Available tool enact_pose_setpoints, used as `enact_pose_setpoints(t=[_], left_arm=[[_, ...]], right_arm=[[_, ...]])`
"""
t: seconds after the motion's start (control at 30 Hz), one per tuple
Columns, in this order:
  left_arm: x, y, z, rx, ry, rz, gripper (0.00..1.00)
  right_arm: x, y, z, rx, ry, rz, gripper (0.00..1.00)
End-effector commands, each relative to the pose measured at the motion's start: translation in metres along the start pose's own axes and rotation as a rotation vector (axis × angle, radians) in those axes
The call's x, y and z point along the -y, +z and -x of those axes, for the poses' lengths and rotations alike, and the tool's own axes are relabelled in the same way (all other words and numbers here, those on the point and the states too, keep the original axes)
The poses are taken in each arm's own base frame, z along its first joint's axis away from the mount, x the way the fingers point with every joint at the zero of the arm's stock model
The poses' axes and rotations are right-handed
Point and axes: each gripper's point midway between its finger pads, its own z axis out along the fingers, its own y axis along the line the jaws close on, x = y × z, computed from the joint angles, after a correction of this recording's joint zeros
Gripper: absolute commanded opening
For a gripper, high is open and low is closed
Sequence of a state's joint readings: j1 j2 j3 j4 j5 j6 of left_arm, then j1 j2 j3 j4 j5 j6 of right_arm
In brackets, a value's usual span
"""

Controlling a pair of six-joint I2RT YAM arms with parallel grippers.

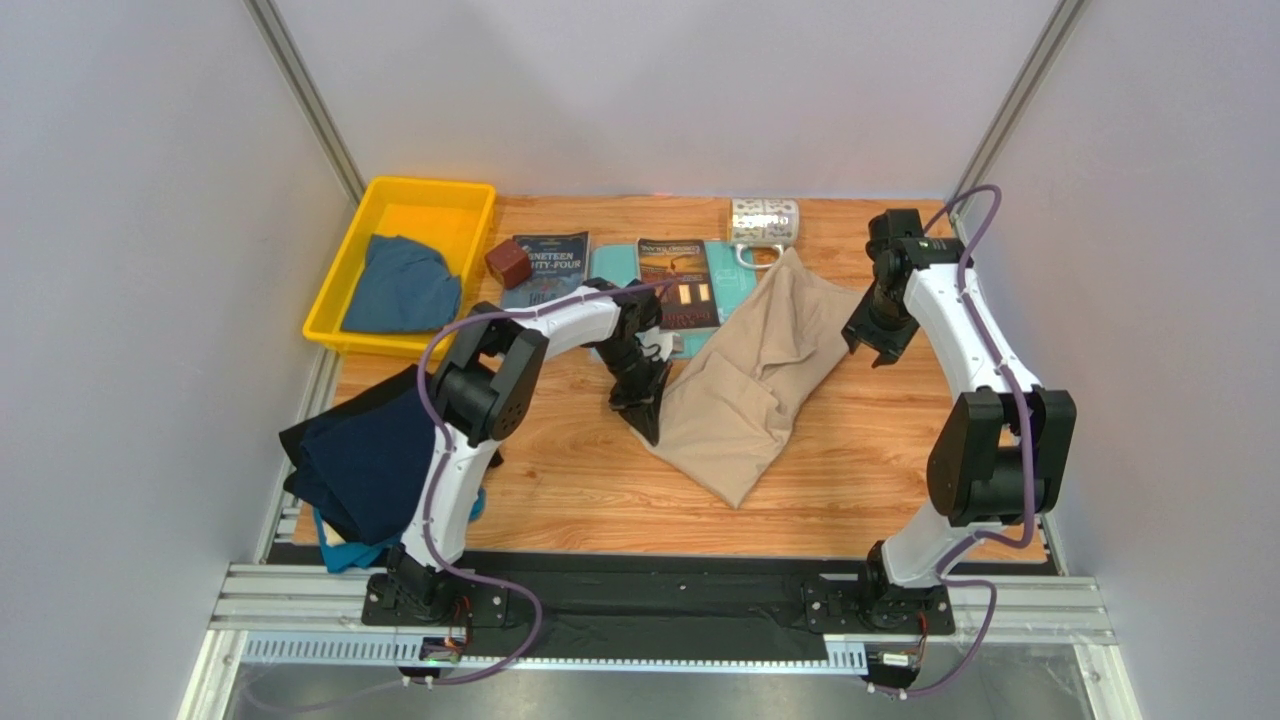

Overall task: Fold and stack the t-shirts
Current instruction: Fold the tshirt

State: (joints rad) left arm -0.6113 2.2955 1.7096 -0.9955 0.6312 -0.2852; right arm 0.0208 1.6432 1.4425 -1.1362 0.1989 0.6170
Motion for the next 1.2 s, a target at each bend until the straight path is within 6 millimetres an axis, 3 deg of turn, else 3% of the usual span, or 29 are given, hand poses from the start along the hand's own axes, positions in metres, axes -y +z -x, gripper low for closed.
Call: enact_pose_setpoints(t=[0.0,0.17,0.33,0.43,0.53,0.57,0.63,0.67,0.8,0.87,1.03,1.1,1.17], left_arm=[[-0.040,0.017,-0.056,-0.130,0.000,0.116,0.00],[-0.014,0.014,-0.077,-0.111,0.089,0.045,0.00],[0.025,-0.002,-0.073,-0.059,0.186,-0.030,0.03],[0.042,-0.031,-0.058,0.029,0.220,0.019,0.13],[0.052,-0.065,-0.044,0.134,0.261,0.104,0.17],[0.054,-0.077,-0.042,0.170,0.269,0.122,0.19],[0.050,-0.091,-0.033,0.229,0.250,0.178,0.34],[0.042,-0.098,-0.029,0.253,0.226,0.200,0.42],[0.006,-0.104,-0.022,0.251,0.130,0.309,0.42],[-0.007,-0.102,-0.022,0.219,0.088,0.344,0.42],[0.006,-0.117,-0.001,0.323,-0.007,0.333,0.39],[0.022,-0.138,0.014,0.421,-0.027,0.308,0.38],[0.006,-0.135,0.017,0.404,-0.148,0.297,0.31]], right_arm=[[-0.007,0.000,0.004,-0.015,-0.014,0.025,0.41],[-0.015,0.010,0.000,-0.048,-0.008,0.044,0.40],[-0.036,-0.003,-0.011,-0.090,-0.048,0.142,0.39],[-0.039,-0.012,-0.024,-0.107,-0.131,0.148,0.42],[-0.025,-0.016,-0.040,-0.141,-0.167,0.140,0.44],[-0.014,-0.009,-0.055,-0.178,-0.178,0.118,0.45],[-0.010,-0.014,-0.076,-0.214,-0.190,0.166,0.47],[0.001,-0.008,-0.095,-0.266,-0.191,0.152,0.47],[0.013,-0.015,-0.141,-0.349,-0.165,0.208,0.48],[0.020,-0.026,-0.153,-0.345,-0.164,0.223,0.47],[0.040,-0.064,-0.168,-0.291,-0.139,0.274,0.43],[0.040,-0.084,-0.165,-0.227,-0.097,0.341,0.43],[0.040,-0.102,-0.162,-0.191,-0.064,0.376,0.43]])
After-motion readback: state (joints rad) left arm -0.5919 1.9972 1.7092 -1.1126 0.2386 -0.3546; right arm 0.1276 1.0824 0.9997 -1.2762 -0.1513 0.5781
